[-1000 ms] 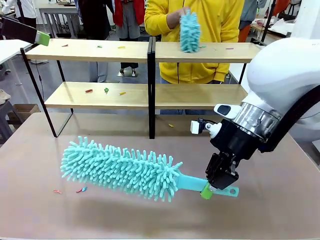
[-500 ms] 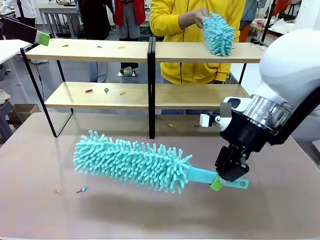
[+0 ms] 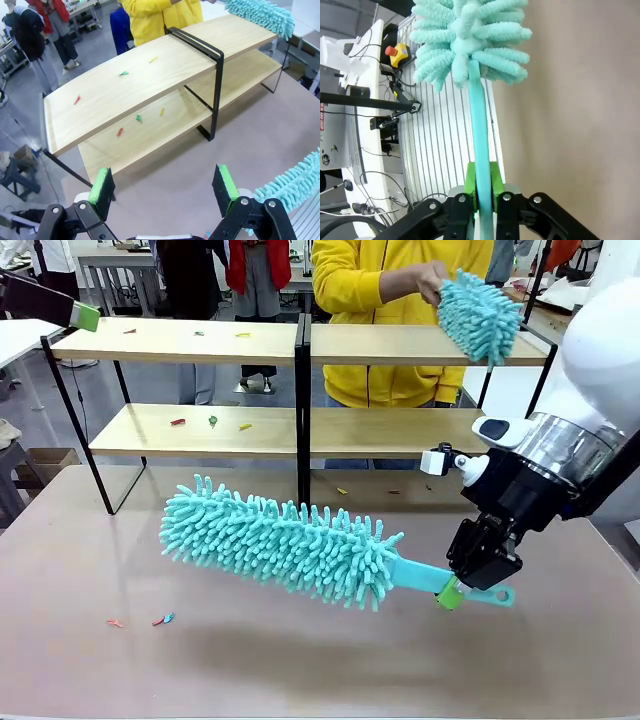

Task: Clean the shelves.
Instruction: Clean a randomly selected level of the Shelf with the Duster.

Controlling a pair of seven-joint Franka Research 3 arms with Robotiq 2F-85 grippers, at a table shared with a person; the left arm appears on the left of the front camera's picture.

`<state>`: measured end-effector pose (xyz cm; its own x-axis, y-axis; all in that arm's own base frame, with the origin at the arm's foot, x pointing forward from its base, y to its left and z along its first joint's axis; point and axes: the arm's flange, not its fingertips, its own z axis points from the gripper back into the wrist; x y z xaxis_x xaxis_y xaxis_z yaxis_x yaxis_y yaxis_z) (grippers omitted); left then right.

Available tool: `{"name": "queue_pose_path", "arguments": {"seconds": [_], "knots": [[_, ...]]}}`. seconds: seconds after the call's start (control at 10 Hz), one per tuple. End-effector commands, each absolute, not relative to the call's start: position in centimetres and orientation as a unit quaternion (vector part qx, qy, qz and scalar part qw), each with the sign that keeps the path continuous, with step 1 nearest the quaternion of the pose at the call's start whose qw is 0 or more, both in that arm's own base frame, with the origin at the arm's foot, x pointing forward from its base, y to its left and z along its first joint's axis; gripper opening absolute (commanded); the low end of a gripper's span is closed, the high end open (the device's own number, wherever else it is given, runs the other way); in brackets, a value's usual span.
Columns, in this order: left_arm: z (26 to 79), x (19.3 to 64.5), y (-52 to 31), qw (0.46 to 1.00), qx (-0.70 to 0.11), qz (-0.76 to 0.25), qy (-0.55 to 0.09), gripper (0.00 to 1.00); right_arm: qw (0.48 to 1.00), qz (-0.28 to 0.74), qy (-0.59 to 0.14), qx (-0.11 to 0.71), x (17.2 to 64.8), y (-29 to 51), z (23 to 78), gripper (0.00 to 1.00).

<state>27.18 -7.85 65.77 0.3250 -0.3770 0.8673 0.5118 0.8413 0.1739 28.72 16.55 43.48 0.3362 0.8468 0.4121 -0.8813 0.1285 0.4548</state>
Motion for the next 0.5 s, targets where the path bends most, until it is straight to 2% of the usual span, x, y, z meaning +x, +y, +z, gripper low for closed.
{"name": "queue_pose_path", "arguments": {"seconds": [0.0,0.2,0.4], "knots": [[65.7,27.2,-7.7,0.811,-0.062,-0.276,-0.512,1.00,0.747,0.576,-0.026,0.330,28.1,15.8,42.7,0.12],[65.7,27.2,-7.7,0.811,-0.062,-0.276,-0.512,1.00,0.754,0.568,-0.033,0.329,28.0,15.3,43.1,0.12],[65.7,27.2,-7.7,0.811,-0.062,-0.276,-0.512,1.00,0.759,0.559,-0.070,0.326,26.6,12.9,45.1,0.12]]}}
